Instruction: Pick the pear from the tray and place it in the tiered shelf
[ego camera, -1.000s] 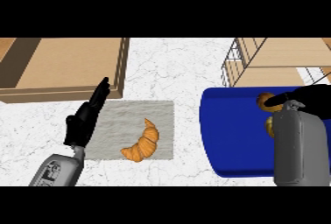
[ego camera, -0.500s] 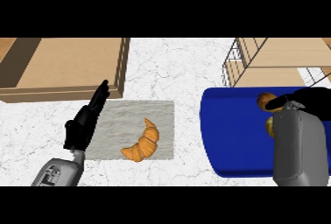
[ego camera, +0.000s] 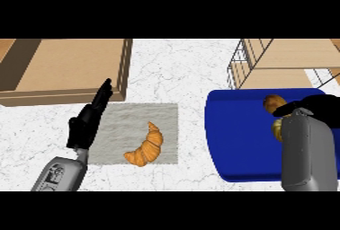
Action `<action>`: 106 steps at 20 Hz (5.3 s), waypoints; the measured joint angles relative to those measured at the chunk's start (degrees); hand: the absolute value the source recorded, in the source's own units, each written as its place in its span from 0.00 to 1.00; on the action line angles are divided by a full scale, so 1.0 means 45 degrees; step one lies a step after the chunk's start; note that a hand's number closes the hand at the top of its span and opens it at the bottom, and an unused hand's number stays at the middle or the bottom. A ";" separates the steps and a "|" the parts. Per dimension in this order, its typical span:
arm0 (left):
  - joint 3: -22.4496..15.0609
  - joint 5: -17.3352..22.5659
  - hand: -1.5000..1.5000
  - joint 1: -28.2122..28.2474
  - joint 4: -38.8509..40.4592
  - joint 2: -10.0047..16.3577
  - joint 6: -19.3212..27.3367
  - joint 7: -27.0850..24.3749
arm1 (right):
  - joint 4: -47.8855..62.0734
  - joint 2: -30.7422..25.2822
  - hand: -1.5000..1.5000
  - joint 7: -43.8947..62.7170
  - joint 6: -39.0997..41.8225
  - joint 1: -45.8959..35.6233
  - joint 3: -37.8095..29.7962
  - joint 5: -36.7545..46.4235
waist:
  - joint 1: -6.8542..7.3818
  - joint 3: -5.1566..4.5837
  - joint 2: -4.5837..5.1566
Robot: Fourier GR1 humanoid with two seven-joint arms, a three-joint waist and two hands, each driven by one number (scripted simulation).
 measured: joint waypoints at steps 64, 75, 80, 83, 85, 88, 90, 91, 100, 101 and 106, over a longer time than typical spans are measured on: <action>0.0806 -0.0631 0.50 0.0397 -0.0649 -0.0460 -0.0768 0.0414 | -1.2767 -0.0380 1.00 -0.1741 0.3259 -0.0331 1.1467 -0.4930 | -0.0113 -0.0013 -0.0070; 0.0748 -0.0969 0.50 0.0486 -0.0705 -0.0718 -0.0778 0.0406 | -1.1189 -0.1440 1.00 -0.2499 0.4517 -0.3321 0.7804 -0.5436 | -0.0044 -0.0010 -0.0041; 0.0905 -0.1023 0.50 0.0337 -0.0561 -0.0775 -0.0874 0.0333 | -1.0187 -0.2346 1.00 -0.3025 0.4698 -0.4074 0.6607 -0.5694 | -0.0039 -0.0005 -0.0031; 0.0885 -0.1107 0.50 0.0429 -0.0641 -0.0918 -0.0851 0.0326 | -0.9404 -0.2831 1.00 -0.3393 0.4621 -0.4463 0.6103 -0.5874 | -0.0021 -0.0004 -0.0027; 0.0990 -0.1089 0.50 0.0302 -0.0619 -0.0856 -0.0949 0.0403 | -0.8798 -0.3222 1.00 -0.3924 0.4333 -0.4453 0.5926 -0.5873 | -0.0012 -0.0003 -0.0017; 0.0960 -0.1097 0.50 0.0592 -0.0991 -0.0792 -0.1093 0.0496 | -0.7675 -0.3743 1.00 -0.4686 0.3712 -0.4581 0.5856 -0.5628 | 0.0040 -0.0003 -0.0010; 0.0961 -0.1192 0.50 0.0633 -0.0920 -0.0868 -0.1056 0.0434 | -0.7188 -0.4015 1.00 -0.5114 0.3395 -0.4579 0.5764 -0.5609 | 0.0031 -0.0004 -0.0009; 0.0961 -0.1225 0.50 0.0588 -0.0716 -0.0953 -0.1050 0.0267 | -0.6858 -0.4073 1.00 -0.5231 0.3195 -0.4664 0.5768 -0.5539 | 0.0026 -0.0001 -0.0005; 0.1201 -0.1215 0.50 0.0490 -0.0840 -0.0930 -0.1240 0.0390 | -0.3738 -0.4773 1.00 -0.7910 0.0389 -0.4434 0.5826 -0.5002 | 0.0071 0.0000 0.0020; 0.1217 -0.1247 0.50 0.0453 -0.0745 -0.0960 -0.1236 0.0339 | -0.3313 -0.4695 1.00 -0.8050 -0.0029 -0.4473 0.5855 -0.4873 | 0.0075 0.0001 0.0020; 0.1238 -0.1295 0.50 0.0140 -0.0579 -0.1035 -0.1288 0.0488 | -0.2464 -0.4125 1.00 -0.8735 -0.1845 -0.4621 0.4928 -0.5943 | 0.0097 0.0011 0.0039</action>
